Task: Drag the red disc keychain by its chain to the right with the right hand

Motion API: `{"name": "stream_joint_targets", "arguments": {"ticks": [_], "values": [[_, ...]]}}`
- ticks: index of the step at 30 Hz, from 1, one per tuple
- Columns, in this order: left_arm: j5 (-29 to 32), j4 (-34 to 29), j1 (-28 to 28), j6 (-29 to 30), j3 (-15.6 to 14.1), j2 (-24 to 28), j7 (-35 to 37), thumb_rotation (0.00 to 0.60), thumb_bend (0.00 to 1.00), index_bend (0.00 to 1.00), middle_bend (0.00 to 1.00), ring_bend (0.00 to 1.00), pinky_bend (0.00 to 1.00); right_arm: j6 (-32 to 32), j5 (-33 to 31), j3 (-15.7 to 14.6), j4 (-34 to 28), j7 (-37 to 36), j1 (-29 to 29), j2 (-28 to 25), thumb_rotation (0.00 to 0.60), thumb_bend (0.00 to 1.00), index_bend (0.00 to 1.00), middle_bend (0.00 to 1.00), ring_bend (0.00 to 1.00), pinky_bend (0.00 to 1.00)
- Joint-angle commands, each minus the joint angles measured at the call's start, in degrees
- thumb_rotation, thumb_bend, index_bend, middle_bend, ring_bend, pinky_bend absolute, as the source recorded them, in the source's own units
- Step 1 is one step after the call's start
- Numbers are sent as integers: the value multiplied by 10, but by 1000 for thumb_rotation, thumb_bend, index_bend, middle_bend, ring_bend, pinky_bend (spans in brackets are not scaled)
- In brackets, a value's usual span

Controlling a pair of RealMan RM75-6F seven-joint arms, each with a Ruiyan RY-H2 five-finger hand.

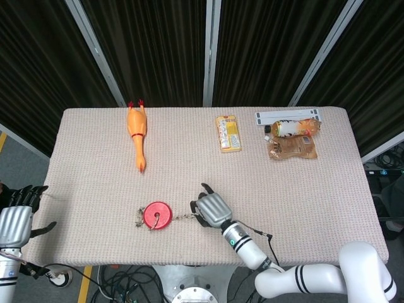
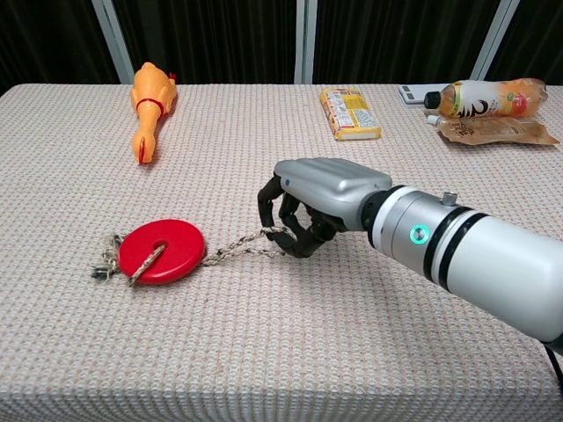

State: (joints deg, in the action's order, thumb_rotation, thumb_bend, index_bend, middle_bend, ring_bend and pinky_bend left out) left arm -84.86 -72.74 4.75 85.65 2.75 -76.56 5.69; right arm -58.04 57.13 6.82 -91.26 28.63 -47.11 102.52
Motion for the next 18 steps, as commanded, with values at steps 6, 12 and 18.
{"name": "stream_joint_targets", "arguments": {"ticks": [6, 12, 18], "values": [[-1, -3, 1, 0, 1, 1, 0, 600, 21, 172, 173, 97, 144, -28, 33, -1, -16, -34, 30, -28, 600, 644, 946, 913, 434, 0], [-2, -5, 1, -1, 0, 2, 0, 600, 21, 172, 173, 97, 145, -64, 80, -21, -59, -70, 71, -87, 600, 653, 981, 936, 455, 0], [-4, -11, 4, -1, 1, 2, -6, 600, 21, 172, 173, 97, 144, -108, 118, -40, -92, -114, 120, -157, 600, 656, 989, 944, 455, 0]]}}
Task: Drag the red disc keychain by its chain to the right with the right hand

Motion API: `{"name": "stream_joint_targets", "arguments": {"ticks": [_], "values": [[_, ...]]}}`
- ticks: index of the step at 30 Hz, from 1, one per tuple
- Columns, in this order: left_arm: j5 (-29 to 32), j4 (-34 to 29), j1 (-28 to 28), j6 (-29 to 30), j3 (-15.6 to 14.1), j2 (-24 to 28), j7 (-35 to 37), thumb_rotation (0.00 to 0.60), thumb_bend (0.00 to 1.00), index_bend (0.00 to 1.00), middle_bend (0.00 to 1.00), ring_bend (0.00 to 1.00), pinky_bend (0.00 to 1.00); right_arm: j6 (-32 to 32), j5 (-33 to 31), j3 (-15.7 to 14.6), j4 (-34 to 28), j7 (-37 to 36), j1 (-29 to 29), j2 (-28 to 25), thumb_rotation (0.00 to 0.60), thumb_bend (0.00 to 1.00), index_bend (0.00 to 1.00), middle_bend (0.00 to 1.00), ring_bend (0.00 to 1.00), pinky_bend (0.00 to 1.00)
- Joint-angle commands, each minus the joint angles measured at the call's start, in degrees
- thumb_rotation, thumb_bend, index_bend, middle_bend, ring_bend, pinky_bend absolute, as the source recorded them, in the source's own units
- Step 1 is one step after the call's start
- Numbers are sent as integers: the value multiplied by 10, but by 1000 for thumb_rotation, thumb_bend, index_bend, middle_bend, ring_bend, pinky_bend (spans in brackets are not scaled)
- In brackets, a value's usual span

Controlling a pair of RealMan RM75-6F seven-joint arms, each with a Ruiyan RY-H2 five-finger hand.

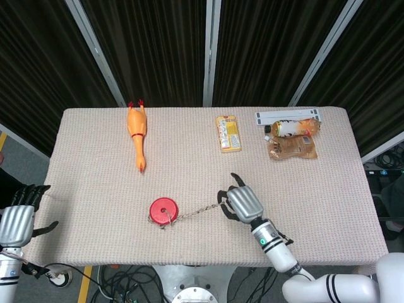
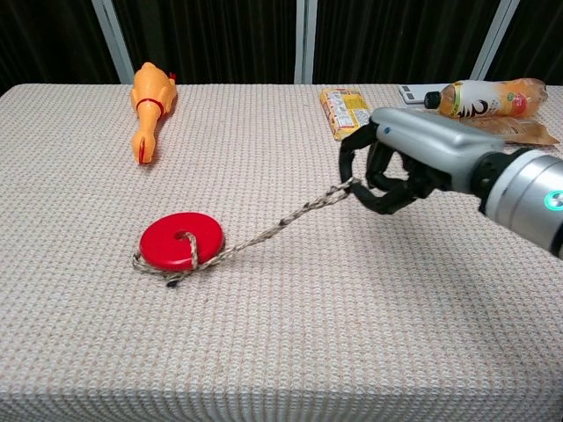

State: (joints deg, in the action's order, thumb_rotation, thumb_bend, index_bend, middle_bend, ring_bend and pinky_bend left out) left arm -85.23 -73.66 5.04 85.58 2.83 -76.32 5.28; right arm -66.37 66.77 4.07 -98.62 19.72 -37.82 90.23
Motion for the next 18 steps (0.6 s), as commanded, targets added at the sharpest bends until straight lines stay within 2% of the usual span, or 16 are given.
{"name": "stream_joint_targets", "arguments": {"ticks": [1, 9, 18], "values": [[-1, -4, 1, 0, 0, 0, -4, 600, 21, 172, 172, 97, 144, -32, 27, -16, -22, -31, 35, -44, 600, 657, 989, 943, 455, 0], [-3, -13, 5, -4, -1, 1, -18, 600, 21, 171, 173, 97, 145, -91, 48, -43, -10, -110, 118, -136, 600, 658, 995, 945, 455, 0], [-5, -26, 8, -8, -2, 1, -36, 600, 21, 172, 173, 97, 145, -116, 11, -34, 68, -232, 198, -193, 600, 659, 998, 947, 455, 0]]}}
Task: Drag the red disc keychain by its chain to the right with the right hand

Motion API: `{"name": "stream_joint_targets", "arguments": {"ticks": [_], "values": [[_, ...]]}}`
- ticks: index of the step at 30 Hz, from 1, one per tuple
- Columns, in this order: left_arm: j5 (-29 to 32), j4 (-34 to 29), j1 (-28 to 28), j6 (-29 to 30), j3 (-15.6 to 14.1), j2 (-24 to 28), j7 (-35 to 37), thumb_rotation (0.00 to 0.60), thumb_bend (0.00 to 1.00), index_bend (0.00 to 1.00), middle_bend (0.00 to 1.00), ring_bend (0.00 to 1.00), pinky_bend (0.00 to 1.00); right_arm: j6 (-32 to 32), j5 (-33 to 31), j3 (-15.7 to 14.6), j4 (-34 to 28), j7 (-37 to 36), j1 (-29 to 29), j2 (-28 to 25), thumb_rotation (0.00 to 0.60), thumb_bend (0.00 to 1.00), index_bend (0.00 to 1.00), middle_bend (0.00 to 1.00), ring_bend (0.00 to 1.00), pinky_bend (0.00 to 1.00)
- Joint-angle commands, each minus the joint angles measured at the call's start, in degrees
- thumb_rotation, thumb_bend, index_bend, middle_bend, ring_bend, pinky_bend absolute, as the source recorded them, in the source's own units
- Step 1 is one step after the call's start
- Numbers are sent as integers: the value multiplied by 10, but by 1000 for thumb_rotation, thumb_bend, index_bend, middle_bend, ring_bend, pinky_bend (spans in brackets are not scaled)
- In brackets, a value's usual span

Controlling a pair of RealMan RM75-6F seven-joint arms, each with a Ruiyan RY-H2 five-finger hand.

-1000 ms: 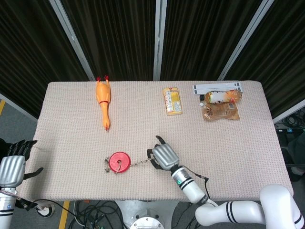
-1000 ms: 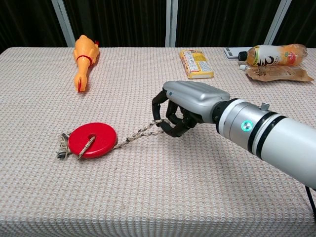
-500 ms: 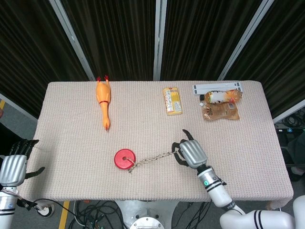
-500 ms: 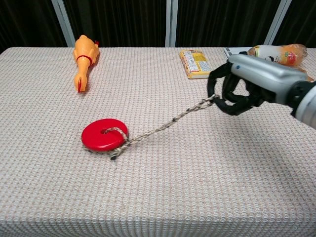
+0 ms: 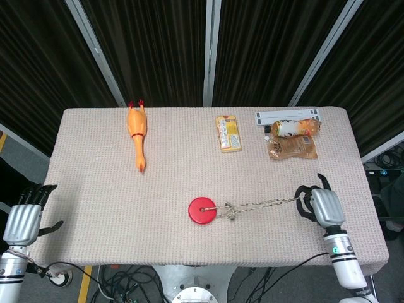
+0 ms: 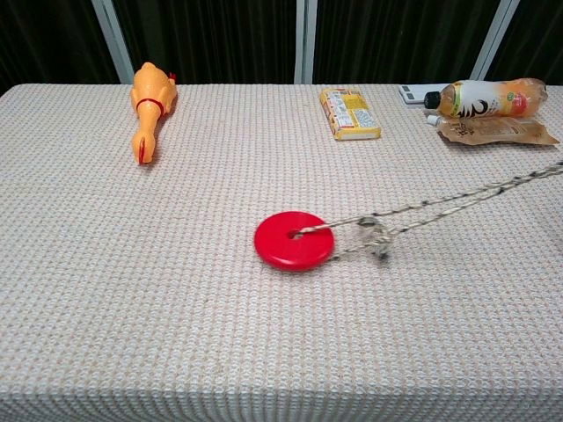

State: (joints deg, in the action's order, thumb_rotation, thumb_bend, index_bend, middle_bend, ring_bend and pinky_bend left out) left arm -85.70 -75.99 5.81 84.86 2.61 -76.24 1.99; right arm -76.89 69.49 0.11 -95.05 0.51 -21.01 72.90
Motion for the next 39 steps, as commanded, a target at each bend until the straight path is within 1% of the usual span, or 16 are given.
{"name": "stream_joint_targets", "arguments": {"ticks": [1, 6, 12, 18, 24, 27, 30, 32, 35, 39], "values": [[0, -4, 1, -1, 0, 1, -6, 600, 21, 172, 173, 97, 144, -12, -20, 9, 40, -50, 36, -22, 600, 659, 998, 947, 455, 0], [0, -12, 1, -1, -1, 4, -14, 600, 22, 172, 172, 96, 145, -12, -44, 31, 78, -110, 66, -39, 600, 658, 999, 948, 455, 0], [0, -19, 2, -3, -2, 5, -22, 600, 21, 172, 172, 97, 144, -6, -68, 64, 118, -161, 88, -52, 600, 659, 999, 948, 456, 0], [0, -21, 3, -5, -2, 5, -25, 600, 21, 172, 173, 97, 144, 19, -94, 97, 153, -196, 97, -57, 600, 659, 999, 948, 455, 0], [2, -21, 3, -6, -3, 6, -27, 600, 21, 172, 173, 96, 144, 40, -121, 127, 187, -216, 102, -53, 600, 659, 1000, 948, 455, 0], [2, -23, 4, -5, -2, 7, -28, 600, 21, 172, 172, 97, 144, 46, -140, 145, 196, -227, 108, -54, 600, 659, 1000, 950, 455, 0], [2, -23, 4, -7, -3, 7, -29, 600, 21, 172, 173, 97, 144, 52, -146, 155, 201, -234, 112, -56, 600, 660, 1000, 950, 456, 0], [2, -24, 6, -9, -3, 7, -30, 600, 21, 172, 173, 97, 145, 53, -138, 158, 196, -233, 112, -57, 600, 661, 1000, 950, 455, 0], [2, -23, 6, -10, -3, 5, -30, 600, 21, 172, 173, 97, 144, 47, -108, 157, 172, -221, 105, -58, 600, 661, 1000, 950, 455, 0], [1, -22, 7, -9, -3, 4, -29, 600, 21, 172, 173, 97, 144, 31, -38, 160, 96, -185, 73, -59, 600, 663, 1000, 950, 455, 0]]}}
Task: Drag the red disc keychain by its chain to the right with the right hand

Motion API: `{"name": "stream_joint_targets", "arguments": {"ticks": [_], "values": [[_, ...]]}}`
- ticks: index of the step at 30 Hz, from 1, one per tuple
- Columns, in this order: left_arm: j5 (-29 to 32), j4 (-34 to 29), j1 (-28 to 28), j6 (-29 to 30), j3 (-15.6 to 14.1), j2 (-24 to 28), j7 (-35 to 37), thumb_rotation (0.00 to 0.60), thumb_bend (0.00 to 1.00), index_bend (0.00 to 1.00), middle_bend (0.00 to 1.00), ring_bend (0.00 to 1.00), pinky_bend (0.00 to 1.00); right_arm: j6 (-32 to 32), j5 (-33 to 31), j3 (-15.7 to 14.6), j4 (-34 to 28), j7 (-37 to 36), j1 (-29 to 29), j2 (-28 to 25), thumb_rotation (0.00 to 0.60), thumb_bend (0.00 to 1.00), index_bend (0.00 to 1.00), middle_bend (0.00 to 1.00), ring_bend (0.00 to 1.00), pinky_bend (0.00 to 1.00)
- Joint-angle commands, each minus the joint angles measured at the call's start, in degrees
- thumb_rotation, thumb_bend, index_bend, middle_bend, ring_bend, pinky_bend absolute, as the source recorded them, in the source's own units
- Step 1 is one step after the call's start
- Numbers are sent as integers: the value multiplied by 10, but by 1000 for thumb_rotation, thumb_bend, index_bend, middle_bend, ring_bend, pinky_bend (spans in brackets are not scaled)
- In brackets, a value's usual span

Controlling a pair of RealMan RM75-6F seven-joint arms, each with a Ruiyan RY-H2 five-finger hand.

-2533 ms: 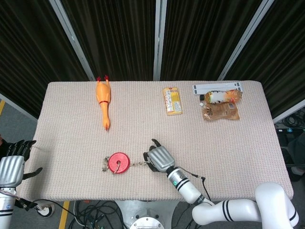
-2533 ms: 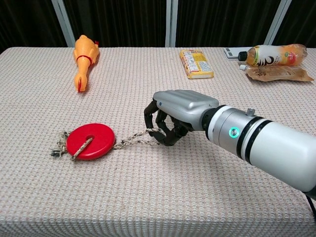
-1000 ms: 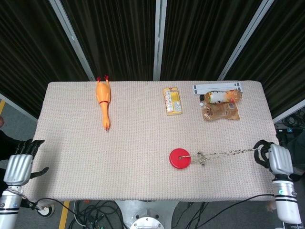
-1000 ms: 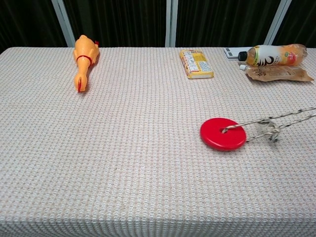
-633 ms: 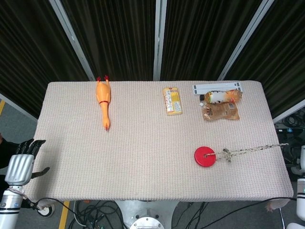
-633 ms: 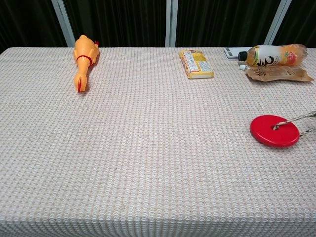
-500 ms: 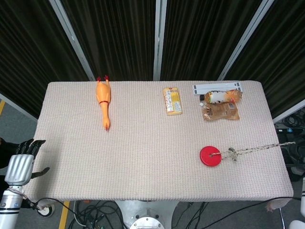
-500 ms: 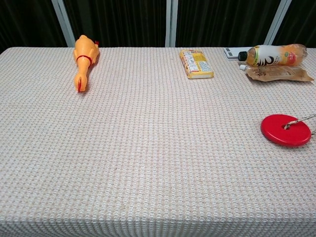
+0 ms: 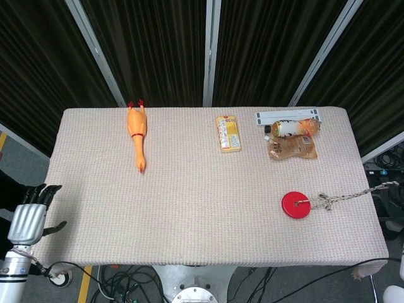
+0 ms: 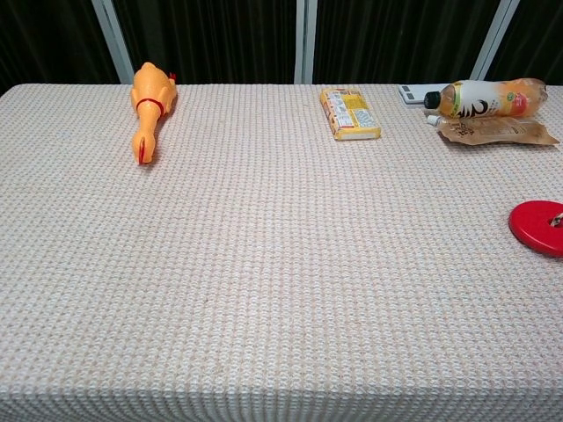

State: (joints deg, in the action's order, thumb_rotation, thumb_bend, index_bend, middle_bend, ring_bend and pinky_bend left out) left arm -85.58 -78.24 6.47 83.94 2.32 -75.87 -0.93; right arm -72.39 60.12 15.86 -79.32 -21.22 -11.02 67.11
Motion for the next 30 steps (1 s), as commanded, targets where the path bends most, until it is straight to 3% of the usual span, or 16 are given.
{"name": "stream_joint_targets", "arguments": {"ticks": [1, 6, 13, 15, 16, 17, 19, 21, 23, 30], "values": [[0, 0, 0, 1, 0, 0, 0, 600, 21, 172, 173, 97, 144, -17, 71, 4, -80, 46, -37, 0, 600, 663, 1000, 950, 455, 0], [3, 4, -3, 5, 2, 1, 8, 600, 21, 172, 173, 97, 144, -7, 120, 11, -161, 137, -94, 23, 600, 663, 1000, 950, 455, 0], [7, 9, -6, 6, 2, 3, 17, 600, 21, 172, 173, 97, 144, 21, 126, 1, -204, 192, -130, 57, 600, 660, 1000, 949, 455, 0], [6, 12, -6, 6, 2, 2, 20, 600, 21, 172, 172, 97, 144, 42, 131, -13, -210, 189, -132, 46, 600, 579, 966, 924, 442, 0], [6, 13, -6, 6, 1, 1, 20, 600, 21, 172, 172, 96, 144, 58, 138, -22, -213, 183, -133, 34, 600, 491, 904, 873, 411, 0], [5, 14, -6, 6, 1, 1, 21, 600, 21, 172, 172, 96, 144, 76, 149, -32, -215, 174, -135, 19, 600, 352, 763, 756, 336, 0], [4, 15, -5, 6, 1, 0, 22, 600, 21, 172, 172, 96, 144, 114, 168, -54, -216, 150, -138, -17, 600, 107, 342, 384, 106, 0], [4, 15, -4, 4, 2, 0, 21, 600, 21, 171, 173, 96, 144, 123, 178, -64, -214, 137, -135, -38, 600, 18, 75, 109, 5, 0], [3, 14, -4, 4, 1, 0, 21, 600, 21, 172, 173, 97, 144, 98, 195, -68, -205, 126, -122, -43, 600, 0, 0, 2, 0, 0], [2, 10, -3, 6, 2, 0, 16, 600, 21, 172, 173, 96, 144, 5, 240, -93, -166, 97, -70, -37, 600, 0, 0, 0, 0, 0]]}}
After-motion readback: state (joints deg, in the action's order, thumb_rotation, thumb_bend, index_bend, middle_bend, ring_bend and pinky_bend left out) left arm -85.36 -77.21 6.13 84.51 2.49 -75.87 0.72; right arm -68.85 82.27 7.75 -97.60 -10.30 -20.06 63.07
